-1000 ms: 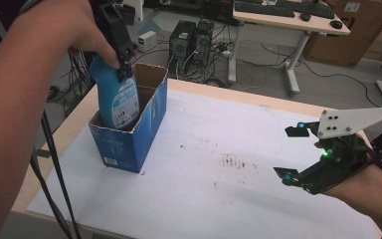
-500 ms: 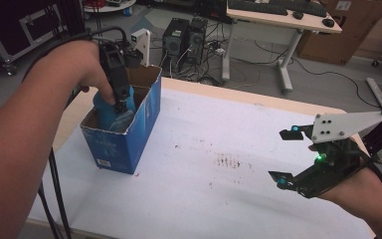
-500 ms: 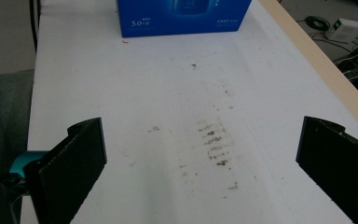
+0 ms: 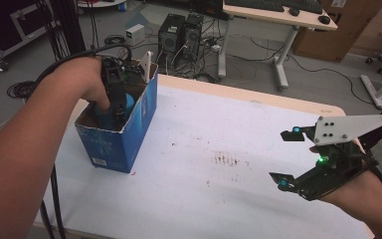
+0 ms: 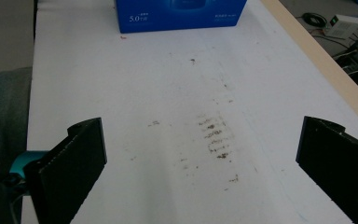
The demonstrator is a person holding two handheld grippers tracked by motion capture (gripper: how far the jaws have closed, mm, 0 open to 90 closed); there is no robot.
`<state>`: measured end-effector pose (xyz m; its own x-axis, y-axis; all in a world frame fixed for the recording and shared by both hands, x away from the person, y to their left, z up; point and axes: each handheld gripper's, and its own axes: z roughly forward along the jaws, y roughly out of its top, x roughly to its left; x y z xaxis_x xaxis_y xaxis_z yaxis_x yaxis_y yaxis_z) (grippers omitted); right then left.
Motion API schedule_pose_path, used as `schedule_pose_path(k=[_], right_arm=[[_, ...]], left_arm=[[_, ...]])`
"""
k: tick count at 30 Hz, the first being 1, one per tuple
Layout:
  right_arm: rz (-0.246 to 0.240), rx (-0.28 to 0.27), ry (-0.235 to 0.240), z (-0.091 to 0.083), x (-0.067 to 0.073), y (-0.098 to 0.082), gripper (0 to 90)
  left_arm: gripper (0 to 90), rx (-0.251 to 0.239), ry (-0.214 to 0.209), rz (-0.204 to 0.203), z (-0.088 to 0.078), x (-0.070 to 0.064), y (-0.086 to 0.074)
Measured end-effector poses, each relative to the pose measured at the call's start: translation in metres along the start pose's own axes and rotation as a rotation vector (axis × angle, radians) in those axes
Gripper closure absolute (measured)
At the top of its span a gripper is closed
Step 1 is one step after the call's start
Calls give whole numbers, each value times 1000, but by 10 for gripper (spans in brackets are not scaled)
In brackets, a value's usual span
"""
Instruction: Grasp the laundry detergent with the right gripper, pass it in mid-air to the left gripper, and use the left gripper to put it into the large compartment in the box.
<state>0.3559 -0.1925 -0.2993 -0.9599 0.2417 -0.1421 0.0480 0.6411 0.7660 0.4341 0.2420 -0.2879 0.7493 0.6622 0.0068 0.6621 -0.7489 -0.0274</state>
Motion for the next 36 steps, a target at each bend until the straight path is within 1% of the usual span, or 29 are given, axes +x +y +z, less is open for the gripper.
schedule_pose_path(k=[1,2,3,4,6,10,11,12,14,18,20,21,23,26,27,28,29,30,31,32,33,35,36], right_arm=[[3,-3,-2,1,0,-1,7],[4,1,-3,1,0,-2,7],[5,3,-1,1,0,-2,7],[5,3,-1,1,0,-2,7],[7,4,0,3,-1,-3,7],[6,3,3,5,-1,-3,7],[8,4,2,5,-1,-3,7],[8,3,3,5,-1,-3,7],[8,2,1,4,0,-3,7],[10,1,-1,4,-1,-4,7],[12,0,0,4,-1,-4,7],[12,1,-1,3,-1,-5,7],[13,-2,3,3,-1,-5,7],[13,-3,2,3,-2,-5,7],[13,0,0,2,-2,-4,7],[12,0,0,1,-3,-4,7],[11,-2,0,0,-3,-4,7],[11,-2,0,0,-3,-4,7],[8,-4,-2,-1,-5,-3,7],[9,-4,-3,-2,-6,-2,7],[11,-2,-4,-3,-6,-2,7],[11,0,-4,-4,-7,-1,7],[7,9,-5,-4,-10,-1,7]], left_arm=[[375,-3,-2,1,1,1,0],[375,-18,-4,-8,1,2,0],[374,-6,-5,-1,1,2,0],[373,-6,-5,-1,1,2,0],[373,-9,-13,-21,2,3,0],[364,-10,-22,-23,1,6,1],[350,-22,-29,-33,0,5,0],[315,-22,-29,-33,0,5,0],[287,-12,-26,-37,-2,6,0],[286,-34,-38,-35,-5,5,0],[285,-20,-35,-29,-8,6,-1],[285,-28,-39,-41,-8,5,-1],[283,-25,-44,-47,-11,4,-1],[253,-27,-32,-47,-15,3,-1],[245,-30,-25,-48,-20,2,-2],[240,-30,-25,-48,-20,2,-2],[240,-37,-10,-49,-26,1,-3],[237,-37,-10,-49,-26,1,-3],[220,-31,-1,-41,-31,1,-3],[209,-42,16,-51,-38,-1,-4],[209,-42,16,-51,-38,-1,-4],[209,-49,27,-42,-46,-4,-3],[208,-54,33,-33,-54,-7,-3]])
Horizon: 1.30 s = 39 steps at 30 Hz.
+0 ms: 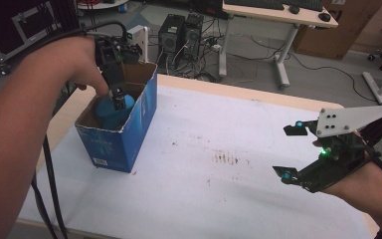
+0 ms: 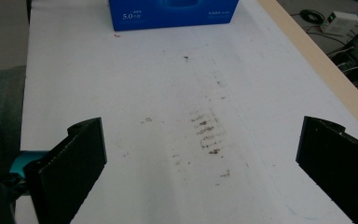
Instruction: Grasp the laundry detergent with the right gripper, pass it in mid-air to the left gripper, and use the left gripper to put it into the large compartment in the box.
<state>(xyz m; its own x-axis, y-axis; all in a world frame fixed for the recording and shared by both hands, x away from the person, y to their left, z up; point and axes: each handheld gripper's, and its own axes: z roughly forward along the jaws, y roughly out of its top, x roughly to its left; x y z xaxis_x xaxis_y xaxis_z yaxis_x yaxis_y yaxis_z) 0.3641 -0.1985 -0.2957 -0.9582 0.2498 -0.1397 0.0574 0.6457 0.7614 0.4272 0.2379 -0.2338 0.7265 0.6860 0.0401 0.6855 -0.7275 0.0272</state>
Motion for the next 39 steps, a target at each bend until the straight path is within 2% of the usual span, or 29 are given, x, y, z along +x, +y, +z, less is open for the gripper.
schedule_pose_path(k=[3,4,5,6,7,9,11,12,14,16,20,22,23,24,26,28,30,32,33,35,37,38,39], right_arm=[[-3,16,4,-1,-5,1,7],[2,20,5,-2,-6,2,7],[0,27,9,-2,-8,3,7],[1,36,13,-3,-10,4,7],[0,44,18,-3,-12,5,7],[-7,66,26,-5,-16,7,7],[-10,88,39,-7,-20,10,7],[-13,104,49,-8,-22,12,7],[-24,147,61,-9,-26,15,7],[-26,168,71,-9,-28,16,7],[-45,287,95,-10,-39,20,7],[-52,305,101,-9,-41,20,7],[-53,354,110,-8,-45,20,7],[-53,354,110,-8,-45,20,7],[-51,387,120,-6,-50,19,7],[-51,446,135,-2,-55,17,7],[-50,470,148,1,-58,14,7],[-51,480,148,2,-59,13,7],[-51,480,148,2,-59,13,7],[-59,526,161,8,-63,9,7],[-59,526,161,8,-63,9,7],[-57,557,169,12,-64,9,6],[-58,559,171,12,-64,9,7]], left_arm=[[190,-13,15,26,-13,-6,1],[180,-13,15,26,-13,-6,1],[170,-26,16,45,-22,-12,3],[169,-26,16,45,-22,-12,3],[170,-39,16,77,-29,-17,5],[153,-46,18,88,-32,-19,7],[142,-66,13,135,-41,-28,12],[124,-66,13,135,-41,-28,12],[118,-81,-12,182,-47,-38,18],[115,-84,-21,198,-48,-42,20],[75,-93,-38,271,-52,-56,32],[72,-98,-43,283,-52,-59,34],[64,-101,-54,294,-53,-61,37],[64,-102,-61,307,-53,-63,39],[63,-103,-74,332,-54,-68,44],[62,-98,-81,361,-55,-74,50],[24,-103,-69,381,-56,-77,53],[23,-103,-69,381,-56,-77,53],[23,-106,-66,395,-57,-80,56],[17,-103,-72,402,-57,-83,58],[17,-101,-75,406,-57,-84,60],[17,-99,-79,413,-57,-86,62],[17,-94,-79,421,-58,-86,63]])
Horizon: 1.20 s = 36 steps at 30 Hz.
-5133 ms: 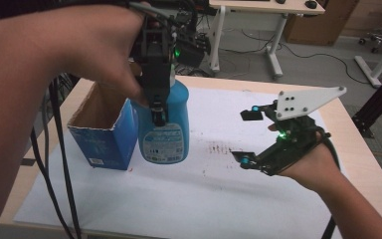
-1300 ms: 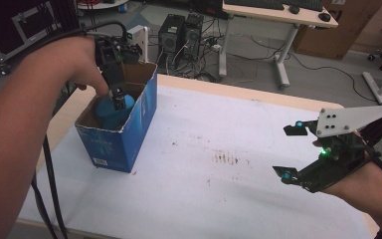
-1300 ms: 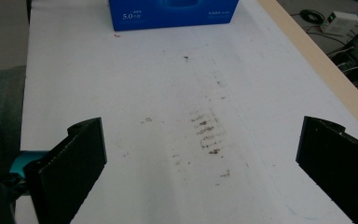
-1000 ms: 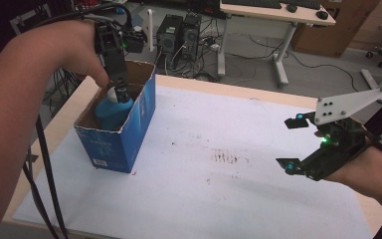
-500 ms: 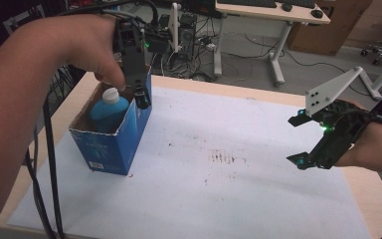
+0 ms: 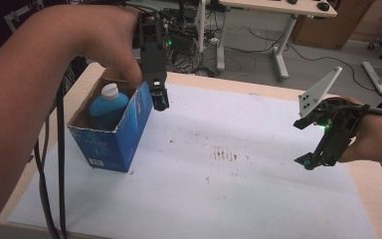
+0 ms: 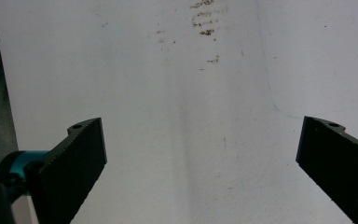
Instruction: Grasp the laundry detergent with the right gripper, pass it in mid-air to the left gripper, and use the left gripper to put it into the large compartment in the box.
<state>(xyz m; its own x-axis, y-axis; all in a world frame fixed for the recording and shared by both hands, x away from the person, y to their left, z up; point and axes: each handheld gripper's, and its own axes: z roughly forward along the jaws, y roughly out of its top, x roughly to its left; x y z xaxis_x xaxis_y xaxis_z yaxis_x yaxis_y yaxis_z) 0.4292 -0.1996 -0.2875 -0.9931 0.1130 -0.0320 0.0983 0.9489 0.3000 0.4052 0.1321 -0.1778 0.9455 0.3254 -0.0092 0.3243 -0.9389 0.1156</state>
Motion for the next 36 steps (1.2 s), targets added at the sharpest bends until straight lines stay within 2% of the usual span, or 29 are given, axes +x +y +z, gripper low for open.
schedule_pose_path(k=[11,16,21,23,33,34,36], right_arm=[[-9,28,5,1,-4,4,7],[-7,36,5,1,-2,5,7],[-7,33,0,0,0,6,7],[-3,37,1,0,1,7,7],[-12,59,5,1,2,8,7],[-15,80,9,3,2,9,7],[-21,85,9,3,1,9,7]], left_arm=[[17,13,-5,46,-1,-4,9],[17,14,-3,50,0,-4,11],[17,26,11,75,2,-6,13],[17,27,2,85,2,-7,13],[17,30,-11,90,3,-9,17],[17,34,-12,97,2,-8,17],[17,33,-16,94,2,-8,17]])
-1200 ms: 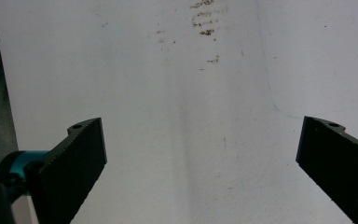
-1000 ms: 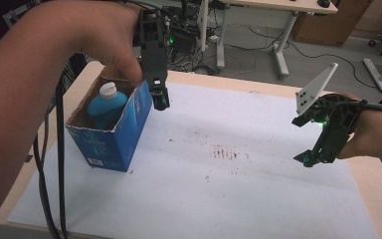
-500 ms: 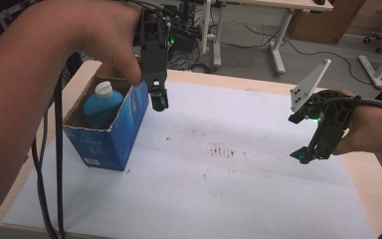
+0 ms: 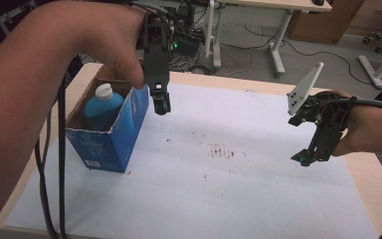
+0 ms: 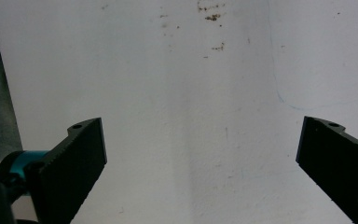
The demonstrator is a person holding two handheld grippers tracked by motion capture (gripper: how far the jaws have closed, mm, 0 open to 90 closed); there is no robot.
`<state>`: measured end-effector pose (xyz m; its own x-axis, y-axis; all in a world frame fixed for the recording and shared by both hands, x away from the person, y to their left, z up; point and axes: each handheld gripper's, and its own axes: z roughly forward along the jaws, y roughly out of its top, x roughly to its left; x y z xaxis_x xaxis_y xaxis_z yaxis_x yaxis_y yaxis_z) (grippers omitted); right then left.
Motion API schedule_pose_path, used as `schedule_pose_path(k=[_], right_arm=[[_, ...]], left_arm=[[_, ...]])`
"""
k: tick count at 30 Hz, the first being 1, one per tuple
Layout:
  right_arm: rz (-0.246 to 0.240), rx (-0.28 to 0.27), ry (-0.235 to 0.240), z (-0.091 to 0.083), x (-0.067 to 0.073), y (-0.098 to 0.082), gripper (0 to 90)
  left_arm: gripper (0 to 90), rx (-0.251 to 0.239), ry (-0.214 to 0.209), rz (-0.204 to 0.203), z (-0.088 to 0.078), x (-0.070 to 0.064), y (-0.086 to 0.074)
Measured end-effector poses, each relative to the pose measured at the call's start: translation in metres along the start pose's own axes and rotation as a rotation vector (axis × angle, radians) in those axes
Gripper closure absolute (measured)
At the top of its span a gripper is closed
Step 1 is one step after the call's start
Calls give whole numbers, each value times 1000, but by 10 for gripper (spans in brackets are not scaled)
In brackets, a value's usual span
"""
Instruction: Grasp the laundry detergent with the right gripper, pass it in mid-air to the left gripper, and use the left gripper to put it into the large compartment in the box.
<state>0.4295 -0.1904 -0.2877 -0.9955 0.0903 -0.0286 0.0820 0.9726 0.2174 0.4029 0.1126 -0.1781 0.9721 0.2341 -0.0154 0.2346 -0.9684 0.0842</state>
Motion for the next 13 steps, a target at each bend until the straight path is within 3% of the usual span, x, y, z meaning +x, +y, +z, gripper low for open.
schedule_pose_path(k=[13], right_arm=[[3,4,-3,-1,-1,1,7]], left_arm=[[17,11,-4,16,4,0,4]])
